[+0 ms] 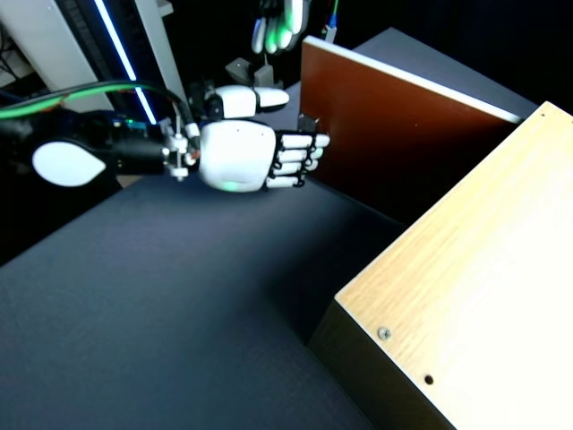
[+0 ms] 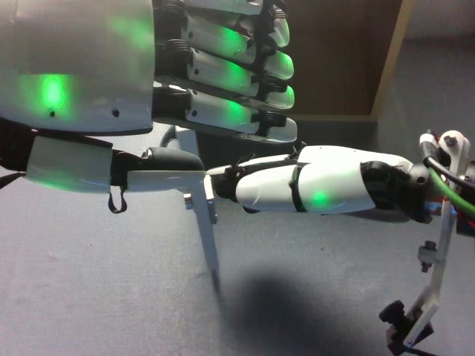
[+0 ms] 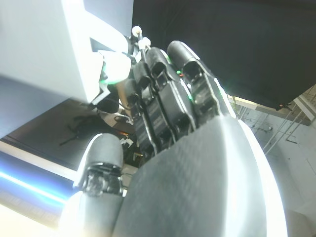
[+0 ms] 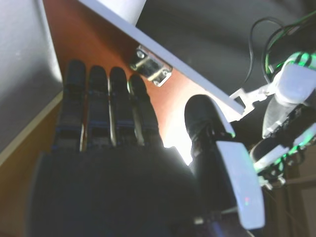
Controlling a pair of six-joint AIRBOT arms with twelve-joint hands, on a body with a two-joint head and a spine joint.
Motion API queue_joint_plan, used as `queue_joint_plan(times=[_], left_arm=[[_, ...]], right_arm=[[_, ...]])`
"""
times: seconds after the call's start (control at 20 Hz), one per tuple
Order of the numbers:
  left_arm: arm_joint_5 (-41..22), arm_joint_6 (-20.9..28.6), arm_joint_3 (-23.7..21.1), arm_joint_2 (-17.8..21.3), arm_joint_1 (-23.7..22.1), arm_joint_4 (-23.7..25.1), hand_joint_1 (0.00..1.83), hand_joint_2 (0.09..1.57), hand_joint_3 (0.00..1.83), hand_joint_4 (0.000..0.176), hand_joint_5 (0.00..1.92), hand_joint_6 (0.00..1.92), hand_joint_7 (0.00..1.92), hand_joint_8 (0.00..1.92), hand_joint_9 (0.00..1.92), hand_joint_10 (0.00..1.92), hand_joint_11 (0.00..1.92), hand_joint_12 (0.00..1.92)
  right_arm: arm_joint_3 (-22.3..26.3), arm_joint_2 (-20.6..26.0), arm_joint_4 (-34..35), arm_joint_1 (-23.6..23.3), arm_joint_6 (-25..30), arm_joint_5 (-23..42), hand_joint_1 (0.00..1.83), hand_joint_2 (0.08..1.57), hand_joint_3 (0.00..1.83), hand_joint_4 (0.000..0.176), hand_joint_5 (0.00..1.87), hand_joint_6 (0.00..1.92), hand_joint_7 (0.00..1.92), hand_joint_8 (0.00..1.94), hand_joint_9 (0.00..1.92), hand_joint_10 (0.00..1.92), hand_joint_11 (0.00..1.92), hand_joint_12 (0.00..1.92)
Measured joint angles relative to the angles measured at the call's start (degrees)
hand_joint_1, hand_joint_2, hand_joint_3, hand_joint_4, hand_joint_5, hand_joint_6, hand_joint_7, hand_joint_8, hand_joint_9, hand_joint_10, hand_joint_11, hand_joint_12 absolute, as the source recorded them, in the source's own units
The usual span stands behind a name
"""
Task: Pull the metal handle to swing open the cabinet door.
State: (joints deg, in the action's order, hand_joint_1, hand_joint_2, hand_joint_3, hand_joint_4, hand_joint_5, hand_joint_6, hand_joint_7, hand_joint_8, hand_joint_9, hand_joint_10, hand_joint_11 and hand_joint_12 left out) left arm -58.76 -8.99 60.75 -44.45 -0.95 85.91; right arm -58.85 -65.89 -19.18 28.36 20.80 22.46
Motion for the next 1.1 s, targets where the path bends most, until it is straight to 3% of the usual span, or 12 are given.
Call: queue_joint_plan(times=[0.75,1.1], left_arm=[[0.0,0.0,0.0,0.0,0.0,0.0,0.00,1.57,0.19,0.000,0.54,0.00,0.58,0.00,0.54,0.00,0.15,0.81],[0.0,0.0,0.0,0.0,0.0,0.0,0.00,1.57,0.19,0.000,0.54,0.00,0.57,0.00,0.54,0.00,0.15,0.82]], right_arm=[[-0.7,-3.7,0.9,0.0,0.0,0.0,0.00,1.57,0.11,0.000,0.21,0.00,0.23,0.00,0.21,0.00,0.00,0.73],[-1.3,-5.0,0.9,0.0,3.6,0.5,0.00,1.57,0.11,0.000,0.21,0.00,0.23,0.00,0.21,0.00,0.00,0.75]])
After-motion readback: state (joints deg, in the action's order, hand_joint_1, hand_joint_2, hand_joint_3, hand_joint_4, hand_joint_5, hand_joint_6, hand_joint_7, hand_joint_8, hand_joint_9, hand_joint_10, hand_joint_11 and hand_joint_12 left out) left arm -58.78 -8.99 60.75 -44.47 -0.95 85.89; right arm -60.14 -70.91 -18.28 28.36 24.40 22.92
